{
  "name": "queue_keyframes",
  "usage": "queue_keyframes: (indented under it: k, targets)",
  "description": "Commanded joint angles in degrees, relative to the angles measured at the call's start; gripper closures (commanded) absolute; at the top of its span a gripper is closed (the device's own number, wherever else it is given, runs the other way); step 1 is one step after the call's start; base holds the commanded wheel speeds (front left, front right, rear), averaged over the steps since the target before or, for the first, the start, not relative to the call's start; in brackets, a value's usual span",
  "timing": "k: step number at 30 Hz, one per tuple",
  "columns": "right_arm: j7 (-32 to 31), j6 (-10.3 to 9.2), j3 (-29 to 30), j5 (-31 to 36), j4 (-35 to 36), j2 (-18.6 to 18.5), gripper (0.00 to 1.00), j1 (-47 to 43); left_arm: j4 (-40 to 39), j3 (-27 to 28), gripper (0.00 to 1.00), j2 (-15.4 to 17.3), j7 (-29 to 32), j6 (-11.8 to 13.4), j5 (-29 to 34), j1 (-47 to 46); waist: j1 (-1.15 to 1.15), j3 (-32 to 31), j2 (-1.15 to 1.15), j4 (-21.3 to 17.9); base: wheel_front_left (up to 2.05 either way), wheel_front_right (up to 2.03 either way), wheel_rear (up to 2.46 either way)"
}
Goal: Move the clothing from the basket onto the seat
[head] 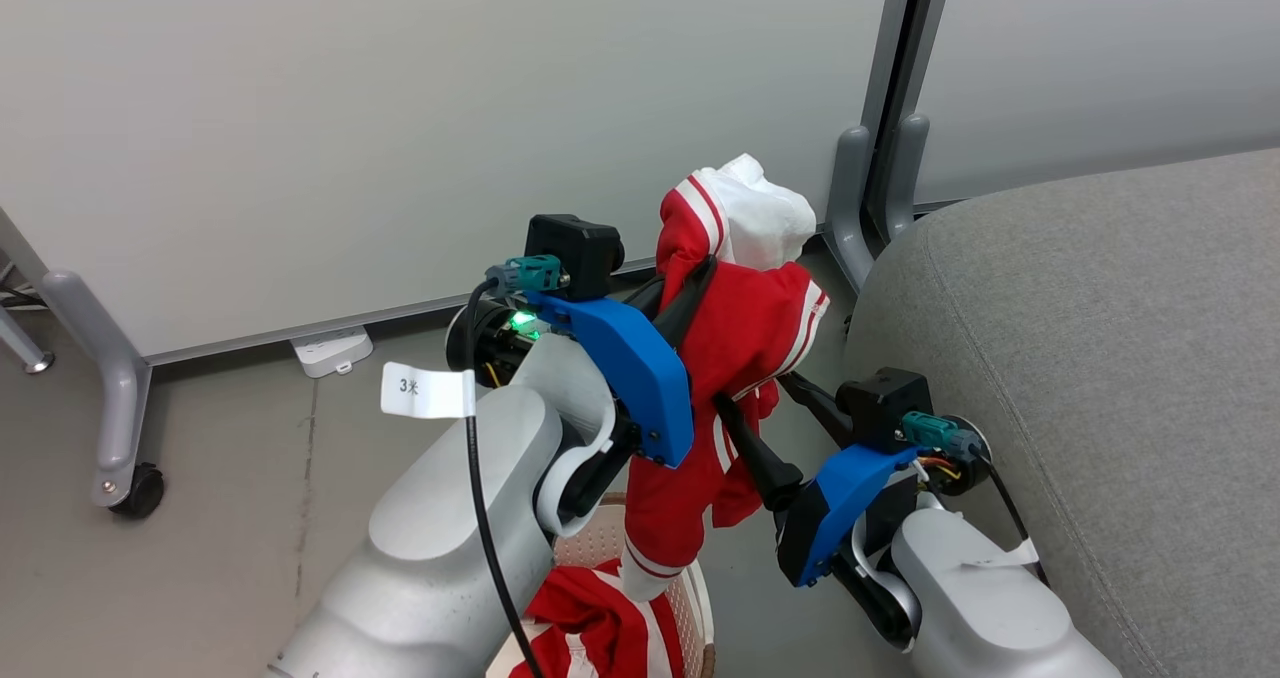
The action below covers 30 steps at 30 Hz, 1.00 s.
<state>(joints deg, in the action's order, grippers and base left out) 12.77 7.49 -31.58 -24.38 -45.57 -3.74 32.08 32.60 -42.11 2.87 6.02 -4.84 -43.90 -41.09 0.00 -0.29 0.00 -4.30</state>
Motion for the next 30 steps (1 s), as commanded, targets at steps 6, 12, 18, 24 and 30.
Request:
queue_keyframes:
  k: [6,12,18,24,30]
  targets:
    - [1.32,0.01,-5.12,-1.75,0.44,-0.48,0.00,2.31,0.04,-0.61,1.00,0.04,0.27,0.11,-0.57,-0.51,0.00,0.08,0.00,-0.06,0.00,0.00,0.00]
    - [1.96,0.01,-9.94,-3.40,2.17,-1.01,0.00,3.52,0.81,-0.62,1.00,0.35,-0.04,0.19,-0.77,-0.51,0.00,0.25,0.00,-0.18,0.00,0.00,0.00]
    - [2.13,0.01,-12.89,-5.62,2.55,-0.60,0.00,5.63,1.17,-1.00,1.00,0.30,0.01,0.03,-1.30,-0.28,0.00,0.40,0.00,-0.30,0.00,0.00,0.00]
    - [2.32,0.01,-14.01,-6.53,1.01,-0.22,0.52,7.22,1.03,-1.49,1.00,0.23,-0.09,-0.15,-1.78,-0.39,0.00,0.40,0.00,-0.29,0.00,0.00,0.00]
    - [2.44,0.01,-13.55,-5.32,-1.51,0.22,1.00,8.16,1.37,-1.78,1.00,0.24,-0.23,0.13,-2.01,-0.56,0.00,0.29,0.00,-0.36,0.00,0.00,0.00]
